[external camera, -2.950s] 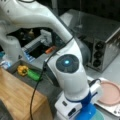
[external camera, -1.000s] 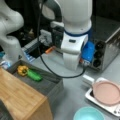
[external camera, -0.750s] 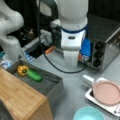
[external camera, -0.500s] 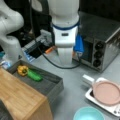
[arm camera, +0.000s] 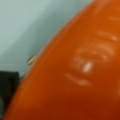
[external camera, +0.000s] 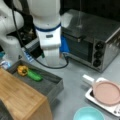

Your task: Open the drawer. Pick up the carrot. Put the carrots in the drawer.

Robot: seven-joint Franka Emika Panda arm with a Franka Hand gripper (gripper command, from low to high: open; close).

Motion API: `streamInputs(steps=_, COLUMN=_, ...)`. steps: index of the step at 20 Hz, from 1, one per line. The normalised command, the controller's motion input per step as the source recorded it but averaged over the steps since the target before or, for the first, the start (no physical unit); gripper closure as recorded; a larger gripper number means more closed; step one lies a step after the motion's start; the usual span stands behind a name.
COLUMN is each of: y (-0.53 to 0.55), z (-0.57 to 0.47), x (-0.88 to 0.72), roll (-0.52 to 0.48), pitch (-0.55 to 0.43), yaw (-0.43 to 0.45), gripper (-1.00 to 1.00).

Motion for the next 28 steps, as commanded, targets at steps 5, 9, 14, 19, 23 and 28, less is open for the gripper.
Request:
streamInputs(steps=5, y=-0.03, z=-0.02, x=-0.14, roll=-0.089, pitch=-0.151, yaw=0.535, gripper=1.0)
streamInputs(steps=9, y=-0.04, z=-0.03, x=-0.19, roll=-0.065, pitch=-0.142, yaw=0.46, gripper=1.0)
streamInputs(steps=14, y=-0.12, z=-0.22, x=-0.25, roll=-0.025, pitch=-0.168, yaw=0.372, gripper=1.0)
streamInputs(steps=19, y=-0.2, z=-0.39, x=-0.25, roll=0.008, pitch=-0.191, yaw=0.29, gripper=1.0)
streamInputs(steps=23, y=-0.25, z=-0.34, x=-0.22, roll=0.023, pitch=-0.19, yaw=0.254, gripper=1.0)
streamInputs(steps=28, y=-0.13, z=-0.19, x=-0.21, roll=0.021, pitch=-0.191, yaw=0.171, gripper=1.0)
